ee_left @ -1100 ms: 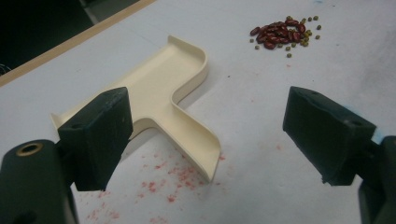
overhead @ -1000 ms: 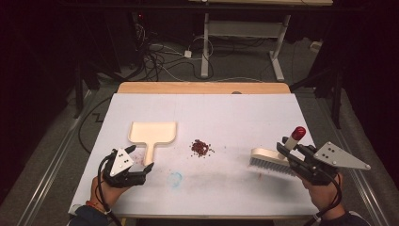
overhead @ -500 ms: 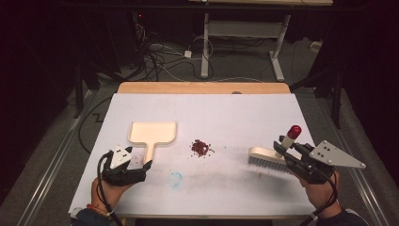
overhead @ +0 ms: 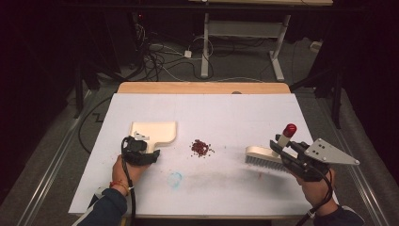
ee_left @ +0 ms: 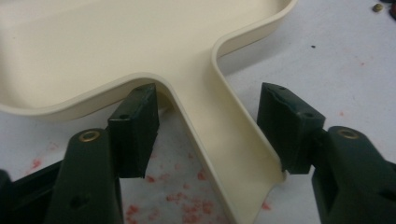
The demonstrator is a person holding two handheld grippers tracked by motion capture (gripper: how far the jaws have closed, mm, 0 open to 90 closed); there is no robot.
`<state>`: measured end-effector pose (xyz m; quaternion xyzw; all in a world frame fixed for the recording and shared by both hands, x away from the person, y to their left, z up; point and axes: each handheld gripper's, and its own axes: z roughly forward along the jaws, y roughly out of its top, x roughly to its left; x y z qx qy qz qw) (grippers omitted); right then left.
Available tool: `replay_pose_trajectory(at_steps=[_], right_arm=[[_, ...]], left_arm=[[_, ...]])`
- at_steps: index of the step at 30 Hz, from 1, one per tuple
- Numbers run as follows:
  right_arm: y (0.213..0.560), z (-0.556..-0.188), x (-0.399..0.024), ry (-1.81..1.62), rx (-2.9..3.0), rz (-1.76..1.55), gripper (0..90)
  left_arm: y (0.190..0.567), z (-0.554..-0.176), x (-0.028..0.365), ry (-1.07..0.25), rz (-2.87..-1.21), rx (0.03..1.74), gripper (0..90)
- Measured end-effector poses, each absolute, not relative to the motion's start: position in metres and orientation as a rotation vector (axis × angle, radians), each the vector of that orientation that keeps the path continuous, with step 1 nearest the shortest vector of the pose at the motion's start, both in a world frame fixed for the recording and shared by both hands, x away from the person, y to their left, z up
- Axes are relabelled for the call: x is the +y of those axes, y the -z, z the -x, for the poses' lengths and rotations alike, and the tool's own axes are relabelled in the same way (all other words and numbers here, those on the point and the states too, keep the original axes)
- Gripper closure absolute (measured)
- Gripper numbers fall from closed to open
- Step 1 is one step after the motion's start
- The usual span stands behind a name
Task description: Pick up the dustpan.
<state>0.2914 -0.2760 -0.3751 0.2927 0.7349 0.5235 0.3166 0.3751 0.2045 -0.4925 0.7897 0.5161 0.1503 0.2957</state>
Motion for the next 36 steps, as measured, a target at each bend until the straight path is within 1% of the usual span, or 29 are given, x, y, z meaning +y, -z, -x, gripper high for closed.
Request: replay_pose_trajectory(at_steps=[2, 4, 5, 6, 7, 8, 10, 20, 36], right_arm=[[0.376, -0.291, -0.276, -1.382, 1.935, -0.776, 70.2], [0.376, -0.291, -0.276, -1.379, 1.937, -0.777, 70.2], [0.376, -0.291, -0.276, -1.378, 1.937, -0.779, 70.2], [0.377, -0.292, -0.275, -1.376, 1.942, -0.778, 70.3], [0.377, -0.292, -0.275, -1.376, 1.942, -0.778, 70.3], [0.377, -0.293, -0.275, -1.376, 1.946, -0.788, 70.3], [0.377, -0.293, -0.275, -1.375, 1.946, -0.783, 70.2], [0.378, -0.295, -0.276, -1.370, 1.944, -0.786, 70.3], [0.378, -0.301, -0.275, -1.368, 1.945, -0.788, 70.3]], left_arm=[[0.493, -0.376, 0.206, -0.404, -2.100, 1.367, 42.6], [0.493, -0.377, 0.209, -0.414, -2.090, 1.370, 51.0], [0.494, -0.378, 0.211, -0.419, -2.082, 1.373, 51.0], [0.494, -0.379, 0.212, -0.424, -2.078, 1.376, 57.9], [0.494, -0.380, 0.212, -0.434, -2.081, 1.374, 57.9], [0.494, -0.380, 0.212, -0.443, -2.085, 1.366, 61.4], [0.493, -0.383, 0.212, -0.443, -2.100, 1.359, 62.7], [0.485, -0.385, 0.215, -0.444, -2.137, 1.314, 63.6], [0.460, -0.371, 0.237, -0.476, -2.125, 1.233, 63.7]])
